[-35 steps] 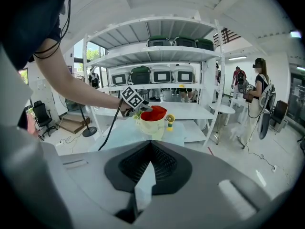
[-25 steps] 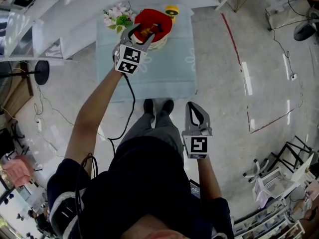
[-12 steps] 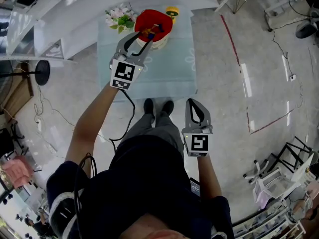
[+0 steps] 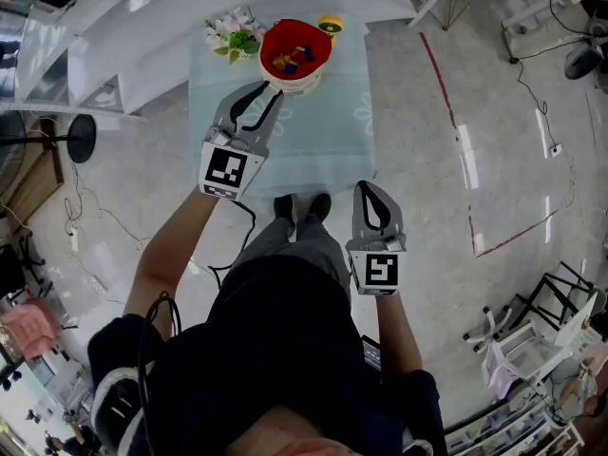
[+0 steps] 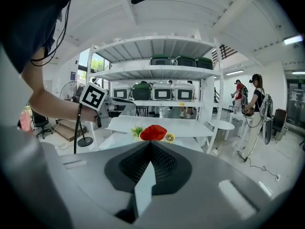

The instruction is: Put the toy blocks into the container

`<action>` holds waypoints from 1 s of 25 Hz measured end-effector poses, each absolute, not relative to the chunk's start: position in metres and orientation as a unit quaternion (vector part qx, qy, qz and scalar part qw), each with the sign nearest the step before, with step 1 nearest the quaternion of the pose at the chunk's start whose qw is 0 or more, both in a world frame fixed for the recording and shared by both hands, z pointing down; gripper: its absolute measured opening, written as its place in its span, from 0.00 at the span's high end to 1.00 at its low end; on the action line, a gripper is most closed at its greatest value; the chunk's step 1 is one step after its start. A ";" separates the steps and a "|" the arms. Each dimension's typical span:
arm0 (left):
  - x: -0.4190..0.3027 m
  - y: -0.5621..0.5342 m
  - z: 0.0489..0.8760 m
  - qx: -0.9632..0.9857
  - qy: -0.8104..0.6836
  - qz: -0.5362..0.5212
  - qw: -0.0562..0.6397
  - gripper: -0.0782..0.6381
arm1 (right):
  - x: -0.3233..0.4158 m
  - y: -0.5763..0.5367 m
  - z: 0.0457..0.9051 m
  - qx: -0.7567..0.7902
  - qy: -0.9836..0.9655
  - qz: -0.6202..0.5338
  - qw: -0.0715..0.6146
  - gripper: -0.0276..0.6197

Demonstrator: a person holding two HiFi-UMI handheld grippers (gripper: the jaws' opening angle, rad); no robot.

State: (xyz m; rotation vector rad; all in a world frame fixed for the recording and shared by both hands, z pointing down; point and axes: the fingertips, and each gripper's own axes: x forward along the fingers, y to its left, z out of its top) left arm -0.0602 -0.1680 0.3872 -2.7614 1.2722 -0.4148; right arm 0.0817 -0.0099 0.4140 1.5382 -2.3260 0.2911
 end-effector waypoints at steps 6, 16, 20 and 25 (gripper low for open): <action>-0.069 -0.145 0.376 -0.900 0.417 -0.123 0.031 0.80 | 0.079 -0.013 0.402 0.548 -0.818 0.087 0.151 0.96; -0.083 -0.116 0.364 -0.896 0.430 -0.107 0.036 0.88 | 0.081 -0.012 0.384 0.556 -0.816 0.074 0.138 0.96; -0.091 -0.104 0.359 -0.892 0.444 -0.081 0.031 0.89 | 0.085 -0.013 0.382 0.565 -0.810 0.080 0.133 0.96; -0.104 -0.088 0.361 -0.883 0.462 -0.076 0.030 0.89 | 0.085 -0.015 0.373 0.569 -0.812 0.067 0.111 0.96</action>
